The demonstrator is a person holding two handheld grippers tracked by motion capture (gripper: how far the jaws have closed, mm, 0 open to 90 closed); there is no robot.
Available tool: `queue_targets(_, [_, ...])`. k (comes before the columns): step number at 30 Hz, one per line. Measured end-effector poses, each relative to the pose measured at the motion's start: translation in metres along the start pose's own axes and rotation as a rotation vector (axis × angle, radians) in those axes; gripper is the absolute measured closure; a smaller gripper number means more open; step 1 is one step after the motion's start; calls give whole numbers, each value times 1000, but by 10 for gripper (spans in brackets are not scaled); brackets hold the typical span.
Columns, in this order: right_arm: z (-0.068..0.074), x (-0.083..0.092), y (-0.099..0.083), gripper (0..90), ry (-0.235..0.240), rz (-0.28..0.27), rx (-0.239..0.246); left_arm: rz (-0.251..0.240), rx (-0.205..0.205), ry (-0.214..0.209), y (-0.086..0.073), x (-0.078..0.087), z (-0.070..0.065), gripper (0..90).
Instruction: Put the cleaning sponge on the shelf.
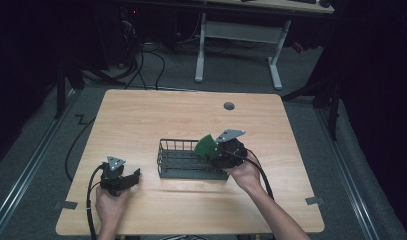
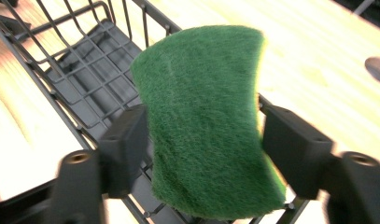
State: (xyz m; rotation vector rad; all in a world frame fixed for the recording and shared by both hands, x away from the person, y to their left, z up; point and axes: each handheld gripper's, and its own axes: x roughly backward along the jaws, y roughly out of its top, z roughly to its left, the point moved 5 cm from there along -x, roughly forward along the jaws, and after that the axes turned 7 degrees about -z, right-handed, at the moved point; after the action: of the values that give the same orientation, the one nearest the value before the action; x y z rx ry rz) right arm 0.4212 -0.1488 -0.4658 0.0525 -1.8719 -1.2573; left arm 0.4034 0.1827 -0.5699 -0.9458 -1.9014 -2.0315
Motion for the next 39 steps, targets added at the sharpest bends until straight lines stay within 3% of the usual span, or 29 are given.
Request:
queue_targets(5, [1,1,2,474,9,-16,20,0,0,-1,0,0,0,286])
queue_targets(16, [-3,-8,0,505,25,-25,2,0,0,0,0,0,0,287])
queue_targets(23, [-10,5,3,452,11,-100,-55,2,-4,2,0,0,0,287])
queue_targets(29, [-19,20,0,441,3,-116,-91,0,-2,2,0,0,0,287])
queue_targets(39, [-43,48,-24,427,-30,-155,-217,2,-5,3,0,0,0,287])
